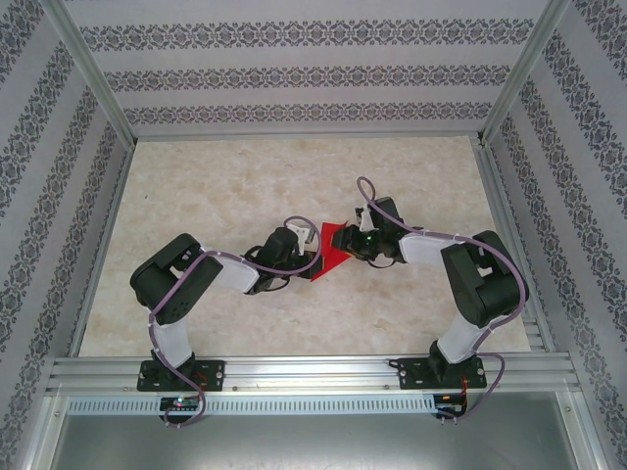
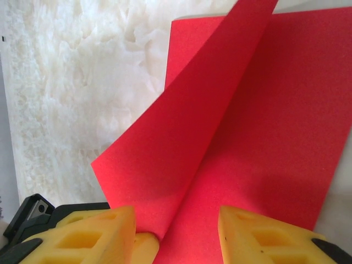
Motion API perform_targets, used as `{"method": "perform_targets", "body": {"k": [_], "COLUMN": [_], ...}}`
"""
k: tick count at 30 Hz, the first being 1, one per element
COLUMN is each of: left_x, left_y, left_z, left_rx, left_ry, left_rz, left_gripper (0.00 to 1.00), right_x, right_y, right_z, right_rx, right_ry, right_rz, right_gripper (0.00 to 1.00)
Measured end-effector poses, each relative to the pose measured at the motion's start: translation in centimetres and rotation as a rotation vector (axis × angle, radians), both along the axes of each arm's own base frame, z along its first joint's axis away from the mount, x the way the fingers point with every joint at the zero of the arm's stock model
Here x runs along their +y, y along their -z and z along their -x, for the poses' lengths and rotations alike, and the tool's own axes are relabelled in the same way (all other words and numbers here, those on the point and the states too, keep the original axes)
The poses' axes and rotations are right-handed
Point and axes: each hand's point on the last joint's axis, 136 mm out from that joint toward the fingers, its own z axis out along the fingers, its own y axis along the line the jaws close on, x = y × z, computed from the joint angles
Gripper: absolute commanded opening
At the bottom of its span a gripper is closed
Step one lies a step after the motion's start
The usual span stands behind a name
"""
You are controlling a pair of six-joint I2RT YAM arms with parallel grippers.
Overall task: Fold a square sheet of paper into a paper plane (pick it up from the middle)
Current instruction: Fourth fold the wing at the center of the table.
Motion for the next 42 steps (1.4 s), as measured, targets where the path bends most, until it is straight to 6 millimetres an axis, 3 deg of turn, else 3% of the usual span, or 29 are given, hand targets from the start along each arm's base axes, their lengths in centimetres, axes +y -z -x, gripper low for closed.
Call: {"method": "perform_targets", "body": {"k": [13,21,31,42], "left_x": [-0.4,-0.6,-0.9,-1.4], "left_y": [-0.8,0.3,-0.1,-0.6], "left_z": [-0.1,0.3,0.1,0.0], "left_rx": [-0.019,0.012,0.007,0.005], "left_ry": [0.013,0.03,0.038,0.052], "left_rz": [0.041,0.041,0.053,0.066], "left_gripper": [0.13,0.19,0.24,0.14], "right_x": [0.5,0.7,0.5,0.3], "right_y": [0.9,1.4,1.6,1.7], "right_z": [-0.5,-0.5,-0.6,-0.7], "right_rx": [0.027,0.043,0.054,0.053], "right_ry": [0.003,-0.002,0.0,0.002], "right_rz": [-0.019,-0.018,0.002,0.026], "right_gripper": [0.47,0.49,0.49,0.49]}}
